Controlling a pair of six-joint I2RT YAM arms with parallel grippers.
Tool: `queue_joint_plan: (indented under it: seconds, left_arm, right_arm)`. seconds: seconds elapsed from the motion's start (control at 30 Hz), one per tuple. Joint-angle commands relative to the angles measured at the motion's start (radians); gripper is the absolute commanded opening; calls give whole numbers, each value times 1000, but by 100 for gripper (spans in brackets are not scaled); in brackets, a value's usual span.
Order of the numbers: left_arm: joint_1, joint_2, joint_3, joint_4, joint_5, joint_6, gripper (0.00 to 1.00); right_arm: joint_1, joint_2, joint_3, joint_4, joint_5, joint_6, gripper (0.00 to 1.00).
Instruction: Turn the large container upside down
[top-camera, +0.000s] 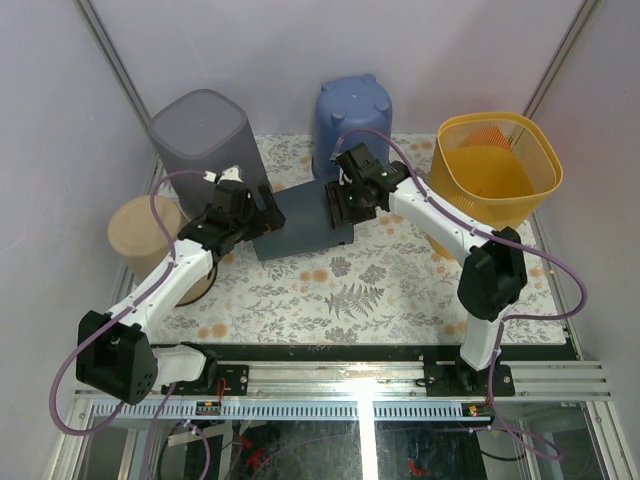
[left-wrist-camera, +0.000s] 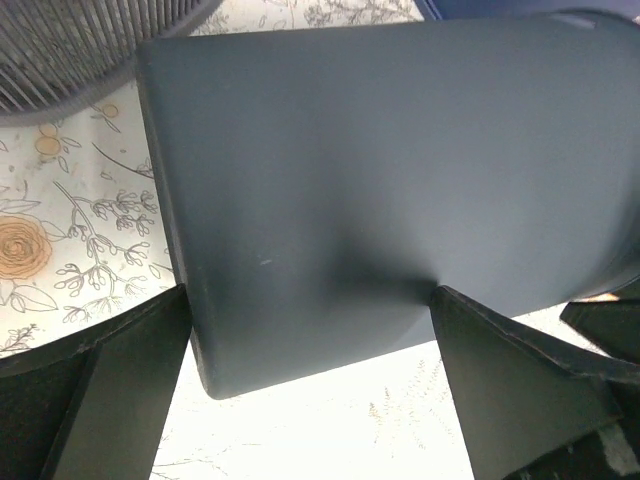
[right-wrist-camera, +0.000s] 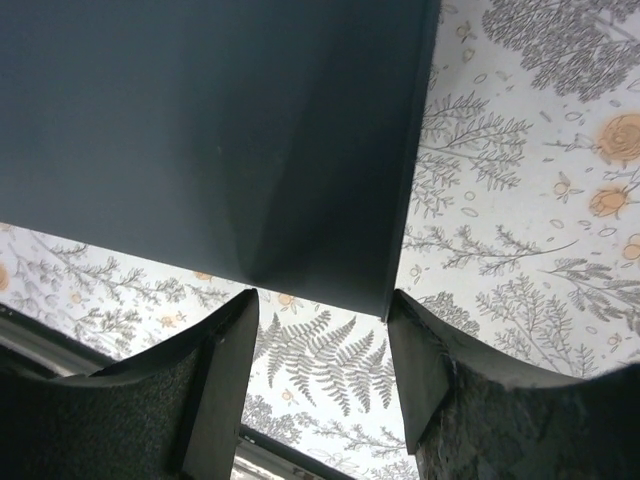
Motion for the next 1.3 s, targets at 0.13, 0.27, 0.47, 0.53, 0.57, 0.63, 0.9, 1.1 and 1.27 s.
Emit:
queue_joint_plan:
  seconds: [0.13,0.27,0.47,0.53,0.57,0.63,0.9,1.1,1.27]
  left_arm:
    - [-62,-13,158,-53,-58,2,100]
    - [-83,-16,217,-96,-73,4,100]
    - [-141,-2,328,-154,-118,12,100]
    - [-162,8,359,-170,-128,14,100]
    - [-174,12,372,-177,-134,15,100]
    - [-198,24,397,-189,-152,18,100]
    - [-304,83,502,-244,-215,21,100]
    - [-359,126,548,-264,-247,18,100]
    - [-375,145,560,-276,-260,16,100]
  right_arm:
    - [12,-168,-137,254,-172,112,60]
    - [11,-241,-233,364,-219,154,60]
    - [-5,-293,-373,540,-315,243,61]
    - [-11,-303,-418,594,-338,274,61]
    - [-13,-308,-438,621,-350,288,61]
    - [-18,-317,-476,668,-368,313,61]
    - [-46,-369,-635,846,-427,388,61]
    - [-67,-377,-729,986,-459,437,61]
    - [-80,-330,-771,1084,-478,486,61]
